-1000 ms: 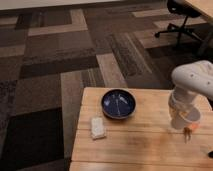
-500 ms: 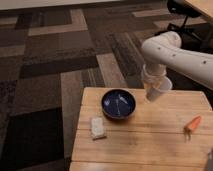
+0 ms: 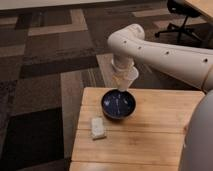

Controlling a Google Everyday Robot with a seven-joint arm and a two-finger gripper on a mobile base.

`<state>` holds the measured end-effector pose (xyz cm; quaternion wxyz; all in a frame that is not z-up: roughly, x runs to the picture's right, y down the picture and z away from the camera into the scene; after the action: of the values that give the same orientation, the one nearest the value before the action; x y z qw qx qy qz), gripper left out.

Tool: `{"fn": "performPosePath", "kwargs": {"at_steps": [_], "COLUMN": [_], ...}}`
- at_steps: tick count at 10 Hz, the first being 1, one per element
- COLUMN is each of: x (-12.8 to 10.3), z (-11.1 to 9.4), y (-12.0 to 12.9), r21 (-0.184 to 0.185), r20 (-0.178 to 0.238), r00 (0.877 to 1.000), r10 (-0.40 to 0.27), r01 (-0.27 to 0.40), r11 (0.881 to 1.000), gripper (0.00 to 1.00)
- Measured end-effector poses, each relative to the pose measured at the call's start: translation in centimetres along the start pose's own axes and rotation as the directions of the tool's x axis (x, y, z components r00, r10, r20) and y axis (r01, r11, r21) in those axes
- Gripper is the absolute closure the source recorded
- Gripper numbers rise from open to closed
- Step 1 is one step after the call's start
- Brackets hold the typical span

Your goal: Place the ceramic cup in the ceramic bowl

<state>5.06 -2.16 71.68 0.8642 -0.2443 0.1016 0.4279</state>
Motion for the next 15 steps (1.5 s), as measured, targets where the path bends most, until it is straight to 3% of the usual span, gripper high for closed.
{"fn": "performPosePath", "kwargs": {"at_steps": [1,3,6,9,12,15], "x": [0.1,1.5,2.3,3.5,4.8,4.4], "z": [0.2,1.6,3.4,5.5,7.2,8.5], "y": [0.9,2.1,3.4,5.2,4.0,3.6], "r21": [-0.005,0.019,0.044,0.026,0.065,0.087], "r20": [0.002,-0.008,0.024,0.049,0.013,0.009], "r00": [0.999,0.990,0.979,0.964,0.951,0.939], "r10": [-0.046,-0.138,-0.201,-0.261,-0.310,-0.343], "r01": [0.046,0.138,0.200,0.260,0.309,0.341], "r11": [0.999,0.990,0.979,0.965,0.949,0.936], "gripper": [1.00,1.00,1.00,1.00,1.00,1.00]}}
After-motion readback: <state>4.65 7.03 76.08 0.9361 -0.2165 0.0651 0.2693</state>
